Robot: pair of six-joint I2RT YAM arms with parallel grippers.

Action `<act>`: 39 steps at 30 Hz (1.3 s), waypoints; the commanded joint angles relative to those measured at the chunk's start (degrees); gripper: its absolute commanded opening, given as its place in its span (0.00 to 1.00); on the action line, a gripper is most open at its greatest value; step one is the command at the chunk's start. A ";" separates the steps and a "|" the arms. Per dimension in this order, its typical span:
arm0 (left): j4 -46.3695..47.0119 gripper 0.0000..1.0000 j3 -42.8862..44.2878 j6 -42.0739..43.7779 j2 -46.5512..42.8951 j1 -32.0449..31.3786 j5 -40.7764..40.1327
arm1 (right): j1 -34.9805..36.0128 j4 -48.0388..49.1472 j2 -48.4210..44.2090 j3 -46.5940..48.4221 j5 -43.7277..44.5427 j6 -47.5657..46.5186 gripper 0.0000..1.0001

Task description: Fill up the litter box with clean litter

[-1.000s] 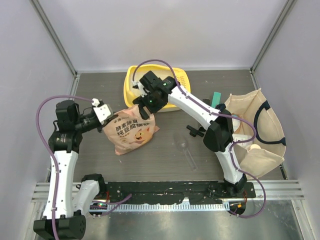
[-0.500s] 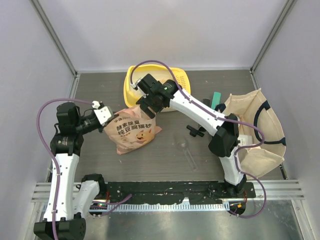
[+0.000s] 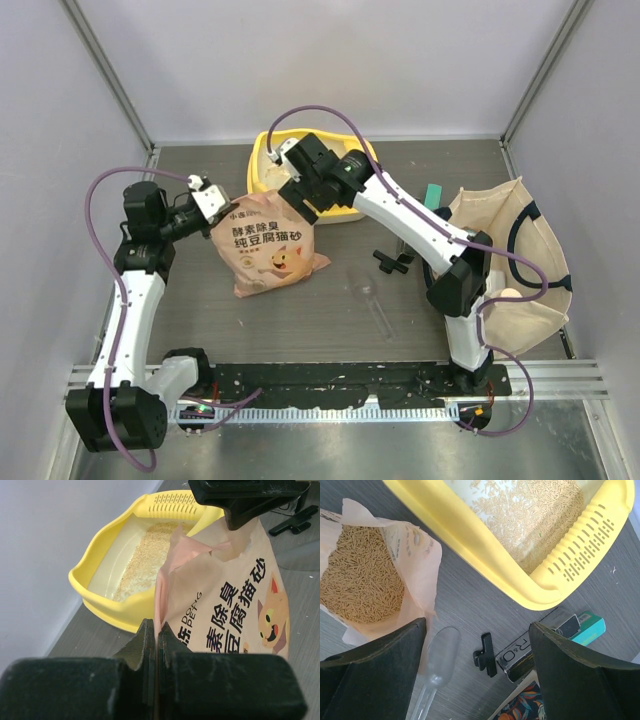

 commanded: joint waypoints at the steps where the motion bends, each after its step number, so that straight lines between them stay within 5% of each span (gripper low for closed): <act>1: 17.94 0.00 5.00 -1.43 -0.99 0.42 0.40 | -1.99 -1.19 0.18 3.98 0.64 -0.41 0.88; 9: 9.97 0.02 2.01 -4.24 -6.16 0.25 3.39 | -6.12 -1.45 -6.23 5.75 -13.15 -0.59 0.90; 13: 6.44 0.43 0.52 -7.93 -8.89 -0.28 2.95 | -10.42 -2.07 -14.05 -11.94 -19.73 -2.77 0.91; 16: 6.34 0.58 0.60 -14.87 -9.25 -0.63 1.72 | -12.71 -1.46 -21.34 -27.76 -21.59 -7.50 0.91; 28: 7.40 0.66 0.95 -22.53 -11.09 -1.25 -7.33 | -4.47 1.00 -28.48 -58.31 -25.74 -3.86 0.90; 33: 6.17 0.66 0.60 -21.56 -13.02 -1.33 -9.35 | -3.75 4.96 -23.83 -59.22 -19.32 0.81 0.89; 39: 4.33 0.66 0.52 -21.04 -14.69 -1.33 -11.81 | -3.75 5.93 -18.03 -58.16 -22.30 5.30 0.89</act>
